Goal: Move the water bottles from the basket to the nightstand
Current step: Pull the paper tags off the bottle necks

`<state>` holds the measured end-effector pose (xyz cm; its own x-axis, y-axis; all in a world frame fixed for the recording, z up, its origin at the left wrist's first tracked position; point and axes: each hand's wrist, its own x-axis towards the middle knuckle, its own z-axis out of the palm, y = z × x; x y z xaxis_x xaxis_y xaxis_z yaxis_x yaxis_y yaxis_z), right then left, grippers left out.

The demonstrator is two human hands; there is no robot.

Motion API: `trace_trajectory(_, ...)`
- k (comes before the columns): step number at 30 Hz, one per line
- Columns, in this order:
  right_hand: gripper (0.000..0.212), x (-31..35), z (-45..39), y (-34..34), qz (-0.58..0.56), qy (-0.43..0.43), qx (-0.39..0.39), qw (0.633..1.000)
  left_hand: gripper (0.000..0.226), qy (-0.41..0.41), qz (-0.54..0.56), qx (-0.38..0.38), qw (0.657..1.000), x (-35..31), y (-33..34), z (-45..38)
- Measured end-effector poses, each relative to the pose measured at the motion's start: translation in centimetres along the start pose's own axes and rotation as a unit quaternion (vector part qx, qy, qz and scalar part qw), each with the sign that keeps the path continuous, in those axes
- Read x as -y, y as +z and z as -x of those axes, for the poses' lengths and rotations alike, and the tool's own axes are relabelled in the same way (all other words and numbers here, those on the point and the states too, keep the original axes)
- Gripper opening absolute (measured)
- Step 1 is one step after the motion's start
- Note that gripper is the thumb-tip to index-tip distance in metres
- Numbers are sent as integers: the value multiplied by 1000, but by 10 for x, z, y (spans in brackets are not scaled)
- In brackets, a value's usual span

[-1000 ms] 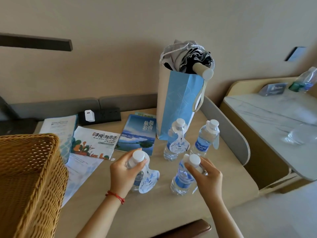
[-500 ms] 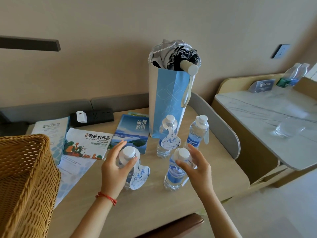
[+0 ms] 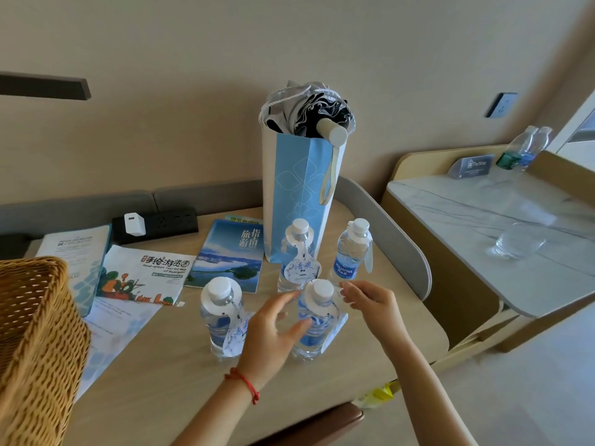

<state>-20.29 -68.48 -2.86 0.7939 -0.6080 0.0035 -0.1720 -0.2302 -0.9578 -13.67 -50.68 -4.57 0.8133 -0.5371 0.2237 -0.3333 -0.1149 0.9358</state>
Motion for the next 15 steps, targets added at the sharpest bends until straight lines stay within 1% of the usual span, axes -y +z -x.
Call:
trace_trajectory(2,19,-1,-3,0,1,27,25,999,48,-72,35,31,996,15,9,-4)
trace_trajectory(4,19,-1,-5,0,0,49,48,998,56,-112,53,63,990,26,13,-9)
trace_trajectory(7,18,1,-7,2,-10,59,71,996,65,-126,80,105,983,33,16,-13)
trace_trajectory(10,16,5,-8,3,-29,55,87,994,74,-129,98,114,980,37,18,-14)
trace_trajectory(15,15,10,-8,3,-64,43,92,993,72,-133,112,131,976,40,18,-18)
